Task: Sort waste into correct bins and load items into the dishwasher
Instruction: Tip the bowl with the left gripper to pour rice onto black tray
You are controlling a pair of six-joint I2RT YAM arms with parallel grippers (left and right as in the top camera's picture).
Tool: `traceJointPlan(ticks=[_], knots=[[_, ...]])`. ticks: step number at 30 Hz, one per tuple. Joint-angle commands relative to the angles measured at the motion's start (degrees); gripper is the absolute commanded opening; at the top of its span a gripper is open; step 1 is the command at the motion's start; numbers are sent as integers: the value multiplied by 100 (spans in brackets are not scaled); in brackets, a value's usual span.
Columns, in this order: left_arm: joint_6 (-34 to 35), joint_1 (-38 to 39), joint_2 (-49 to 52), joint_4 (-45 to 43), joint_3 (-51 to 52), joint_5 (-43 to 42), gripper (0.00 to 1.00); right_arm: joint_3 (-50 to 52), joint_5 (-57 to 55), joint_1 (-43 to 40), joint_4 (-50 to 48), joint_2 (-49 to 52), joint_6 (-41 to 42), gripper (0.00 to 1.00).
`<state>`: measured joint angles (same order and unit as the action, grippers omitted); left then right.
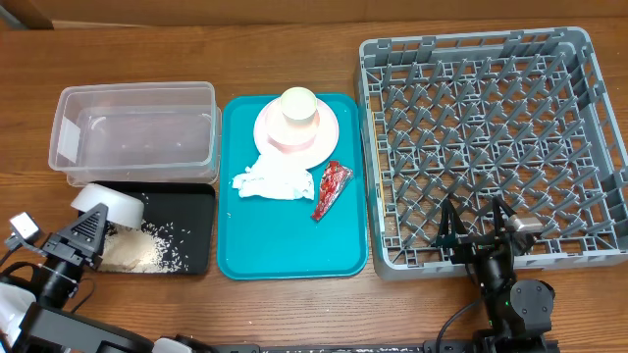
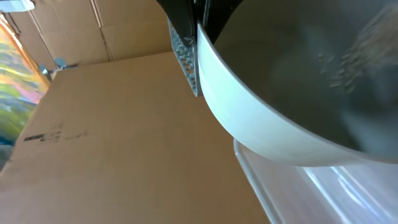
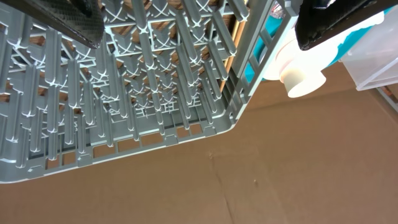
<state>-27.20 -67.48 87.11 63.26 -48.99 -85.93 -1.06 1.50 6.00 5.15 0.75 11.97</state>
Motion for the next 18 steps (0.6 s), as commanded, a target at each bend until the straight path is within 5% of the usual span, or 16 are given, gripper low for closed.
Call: traceJointPlan(ticks=[1, 18], knots=[[55, 81, -131, 66, 42, -396, 4, 61, -33, -28, -39, -48, 9, 100], [481, 426, -127, -317, 39, -468, 13, 61, -33, -28, -39, -48, 9, 100]])
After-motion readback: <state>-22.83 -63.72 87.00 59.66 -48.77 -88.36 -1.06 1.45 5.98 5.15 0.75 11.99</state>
